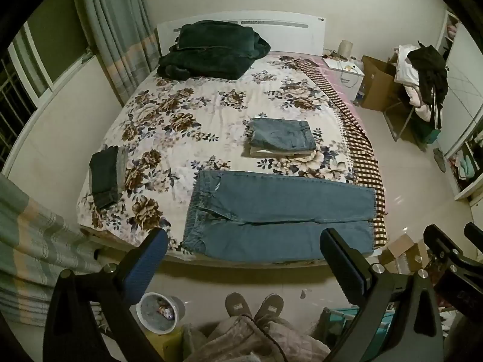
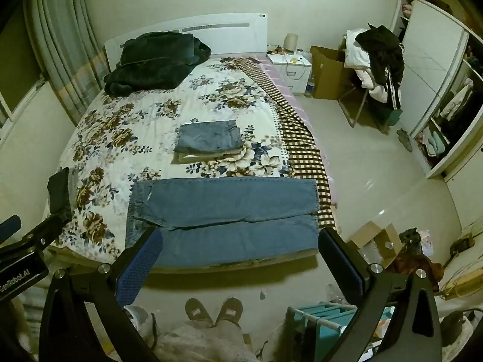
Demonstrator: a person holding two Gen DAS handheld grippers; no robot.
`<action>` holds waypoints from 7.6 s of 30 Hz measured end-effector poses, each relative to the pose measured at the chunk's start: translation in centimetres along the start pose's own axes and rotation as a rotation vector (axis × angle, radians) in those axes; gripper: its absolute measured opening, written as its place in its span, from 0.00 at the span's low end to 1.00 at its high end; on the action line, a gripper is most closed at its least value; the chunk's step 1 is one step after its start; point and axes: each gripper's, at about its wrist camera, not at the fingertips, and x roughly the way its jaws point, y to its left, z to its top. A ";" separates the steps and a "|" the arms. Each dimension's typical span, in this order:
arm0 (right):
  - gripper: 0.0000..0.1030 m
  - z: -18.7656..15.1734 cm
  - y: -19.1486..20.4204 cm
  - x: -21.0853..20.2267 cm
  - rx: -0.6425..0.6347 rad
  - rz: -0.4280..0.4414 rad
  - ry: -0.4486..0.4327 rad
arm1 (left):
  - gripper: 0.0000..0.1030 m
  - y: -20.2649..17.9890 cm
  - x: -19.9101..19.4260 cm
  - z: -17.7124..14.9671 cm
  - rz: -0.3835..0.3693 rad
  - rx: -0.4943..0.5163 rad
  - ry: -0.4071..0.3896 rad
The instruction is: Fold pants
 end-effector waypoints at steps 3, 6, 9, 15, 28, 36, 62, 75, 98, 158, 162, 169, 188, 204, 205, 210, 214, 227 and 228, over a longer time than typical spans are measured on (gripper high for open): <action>1.00 0.0 0.1 0.1 -0.001 -0.002 0.001 | 1.00 0.0 0.0 0.0 -0.007 -0.004 0.003; 1.00 -0.1 0.2 0.2 -0.002 -0.006 0.005 | 1.00 0.2 0.0 -0.1 -0.010 -0.001 0.001; 1.00 -0.1 0.3 0.0 -0.006 -0.009 0.005 | 1.00 0.1 0.0 0.0 -0.003 -0.004 0.006; 1.00 0.2 0.3 -0.2 -0.003 -0.005 0.016 | 1.00 0.1 -0.2 0.0 0.002 -0.001 0.004; 1.00 -0.1 1.0 0.4 -0.003 -0.005 0.017 | 1.00 0.1 0.0 0.0 0.004 -0.005 0.003; 1.00 0.0 0.8 0.3 -0.004 -0.004 0.016 | 1.00 0.3 0.0 0.2 0.003 -0.007 0.001; 1.00 0.1 1.2 0.3 -0.006 0.001 0.017 | 1.00 0.1 0.0 0.0 0.002 0.000 0.003; 1.00 0.2 1.2 0.3 -0.004 0.002 0.017 | 1.00 0.1 0.0 0.0 0.002 0.000 -0.001; 1.00 2.0 2.7 1.3 0.026 -0.004 0.027 | 1.00 -1.3 1.3 1.0 0.019 0.005 -0.014; 0.21 2.0 -29.9 89.8 0.956 -0.180 0.631 | 0.18 9.6 71.8 9.0 0.229 -0.740 0.498; 0.08 2.7 -28.8 87.3 0.922 -0.166 0.594 | 0.07 10.9 69.0 9.1 0.146 -0.788 0.408; 0.05 4.7 -27.2 80.6 0.872 -0.103 0.474 | 0.06 13.8 62.2 7.4 0.034 -0.802 0.263; 0.05 -6.2 -28.9 63.2 0.857 -0.040 0.183 | 0.04 15.4 49.6 -9.9 -0.127 -0.803 0.214; 0.05 -20.1 -31.5 67.7 0.822 -0.133 0.412 | 0.04 13.6 54.2 -23.8 0.013 -0.818 0.483; 0.05 -20.3 -31.4 68.2 0.820 -0.130 0.431 | 0.05 13.3 54.4 -23.7 0.019 -0.807 0.491; 0.37 -22.0 -33.1 69.9 0.817 -0.105 0.561 | 0.08 11.8 53.5 -22.0 0.085 -0.771 0.510; 0.55 -21.2 -36.3 67.8 0.832 -0.069 0.491 | 0.13 9.5 50.9 -18.9 0.110 -0.740 0.438; 0.59 -16.2 -46.0 76.9 0.870 0.143 0.504 | 0.72 -6.7 53.5 -9.7 -0.029 -0.453 0.308; 0.59 -16.4 -46.0 77.9 0.876 0.165 0.530 | 0.72 -7.4 54.0 -9.5 -0.035 -0.429 0.309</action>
